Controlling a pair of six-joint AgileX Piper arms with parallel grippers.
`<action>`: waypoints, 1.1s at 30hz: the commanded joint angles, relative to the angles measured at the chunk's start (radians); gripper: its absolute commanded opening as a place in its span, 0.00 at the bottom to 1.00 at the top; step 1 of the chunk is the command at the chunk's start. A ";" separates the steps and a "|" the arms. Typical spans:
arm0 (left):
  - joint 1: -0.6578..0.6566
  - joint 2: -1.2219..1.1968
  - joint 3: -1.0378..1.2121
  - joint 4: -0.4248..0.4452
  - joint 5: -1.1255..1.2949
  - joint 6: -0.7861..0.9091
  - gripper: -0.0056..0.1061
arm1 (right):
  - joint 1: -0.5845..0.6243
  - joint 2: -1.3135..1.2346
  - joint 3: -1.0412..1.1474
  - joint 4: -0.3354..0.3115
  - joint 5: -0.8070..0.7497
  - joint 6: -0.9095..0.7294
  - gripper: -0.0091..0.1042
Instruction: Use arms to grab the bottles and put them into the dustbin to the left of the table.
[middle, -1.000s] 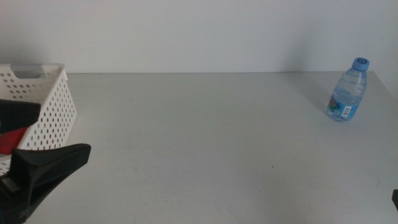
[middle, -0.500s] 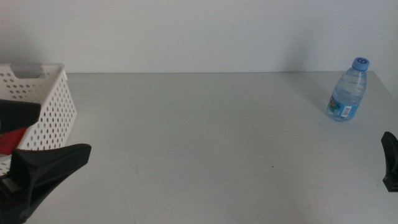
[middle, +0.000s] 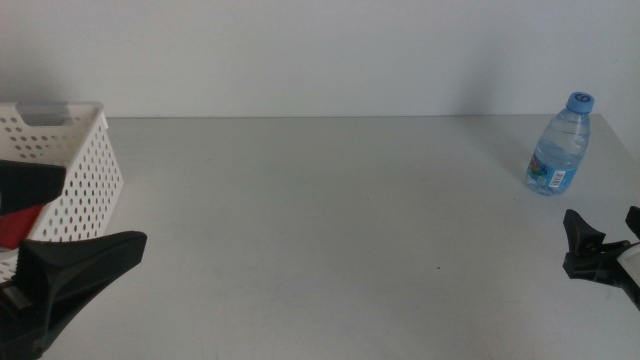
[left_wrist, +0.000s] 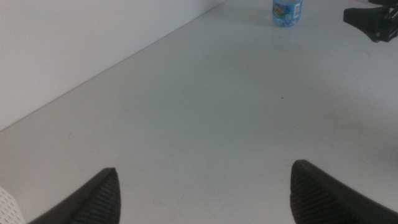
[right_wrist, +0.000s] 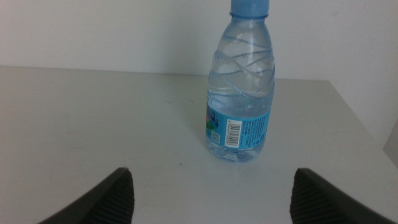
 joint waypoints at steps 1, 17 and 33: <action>-0.007 0.006 -0.023 -0.004 -0.076 -0.015 0.89 | -0.006 0.042 -0.063 0.011 -0.203 -0.005 0.64; -0.007 0.006 -0.023 -0.004 -0.076 -0.015 0.89 | -0.016 0.333 -0.513 0.140 -0.121 -0.091 0.64; -0.007 0.006 -0.023 -0.004 -0.076 -0.015 0.89 | -0.079 0.562 -0.864 0.127 0.037 -0.091 0.64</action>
